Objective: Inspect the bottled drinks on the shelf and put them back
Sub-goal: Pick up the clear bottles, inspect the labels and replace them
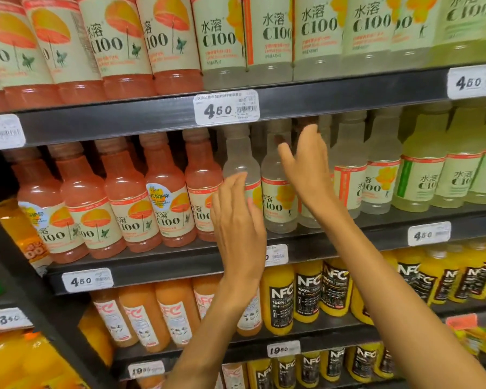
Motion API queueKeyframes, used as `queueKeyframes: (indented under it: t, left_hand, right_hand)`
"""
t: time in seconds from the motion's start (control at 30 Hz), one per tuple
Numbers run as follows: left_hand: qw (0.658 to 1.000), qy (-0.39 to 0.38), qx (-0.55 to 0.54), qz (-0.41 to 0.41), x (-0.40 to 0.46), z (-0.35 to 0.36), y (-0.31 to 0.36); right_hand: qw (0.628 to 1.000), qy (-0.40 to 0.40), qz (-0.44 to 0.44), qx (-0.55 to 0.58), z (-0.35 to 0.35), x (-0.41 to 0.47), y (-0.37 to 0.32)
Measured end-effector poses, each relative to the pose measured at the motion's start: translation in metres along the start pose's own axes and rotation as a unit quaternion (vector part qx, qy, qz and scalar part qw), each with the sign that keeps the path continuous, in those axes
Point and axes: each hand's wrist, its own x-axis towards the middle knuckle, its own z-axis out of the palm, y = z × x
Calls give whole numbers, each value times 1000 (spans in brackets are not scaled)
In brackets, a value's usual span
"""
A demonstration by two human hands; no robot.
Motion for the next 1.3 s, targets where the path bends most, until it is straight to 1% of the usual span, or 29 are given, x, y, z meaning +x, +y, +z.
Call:
queueKeyframes:
  t: [0.07,0.13,0.2,0.3,0.4,0.47,0.53,0.63,0.73,0.8,0.83,0.9,0.93,0.97,1.0,1.03,1.07,1.1,1.13,1.17,1.23,1.27,1.3]
  left_hand:
    - [1000,-7,-14,-19,-8,12,7]
    - [998,-8,-17,-57,-17,23,10]
    - [994,-23,-29,-105,-26,31,11]
    - [984,-70,-27,-160,-39,36,8]
    - [982,-104,5,-156,-52,36,8]
    - [980,-122,4,-156,-59,34,11]
    - [974,-140,-34,-174,-64,30,17]
    - [963,-151,-107,-196,-65,22,33]
    - [954,-158,-140,-212,-58,20,49]
    - [934,-178,-195,-242,-57,13,56]
    - [916,-197,-232,-260,-58,8,58]
    - [863,-256,-315,-299,-62,-5,61]
    - [834,-286,-355,-311,-66,-9,61]
    - [810,-311,-383,-317,-70,-13,63]
    - [793,-332,-398,-321,-75,-14,64]
    - [781,-345,-406,-327,-79,-15,66]
    - [774,-351,-410,-332,-83,-15,67]
    - [772,-349,-410,-336,-87,-16,66]
    - [775,-343,-410,-337,-89,-18,65]
    - [784,-332,-405,-332,-89,-20,64]
    - [813,-306,-386,-311,-87,-23,64]
    - [825,-296,-376,-301,-87,-21,65]
    - [834,-286,-366,-297,-87,-19,67]
  right_hand:
    - [998,-62,23,-12,7,7,3]
    - [996,-90,23,1,10,8,6]
    - [995,-85,13,41,7,7,9]
    - [991,-73,-30,107,-4,2,15]
    - [975,-75,-53,201,-15,-5,21]
    - [960,-71,-47,268,-25,-11,21]
    - [944,-87,-36,315,-37,-16,19]
    - [928,-109,3,357,-54,-23,19]
    - [906,-136,48,397,-66,-30,20]
    - [891,-169,63,416,-74,-30,23]
    - [888,-188,69,415,-78,-28,24]
    - [876,-241,83,409,-85,-22,27]
    - [854,-276,100,429,-86,-20,29]
    - [816,-311,130,469,-86,-20,28]
    - [771,-337,167,514,-86,-22,26]
    - [734,-350,198,548,-86,-24,24]
    - [717,-352,211,564,-86,-26,23]
    - [718,-347,210,565,-86,-28,23]
    - [737,-335,195,554,-87,-29,22]
    - [768,-318,171,529,-88,-30,22]
    - [852,-260,107,441,-91,-33,17]
    - [884,-231,82,398,-90,-36,13]
    - [902,-211,65,371,-89,-39,9]
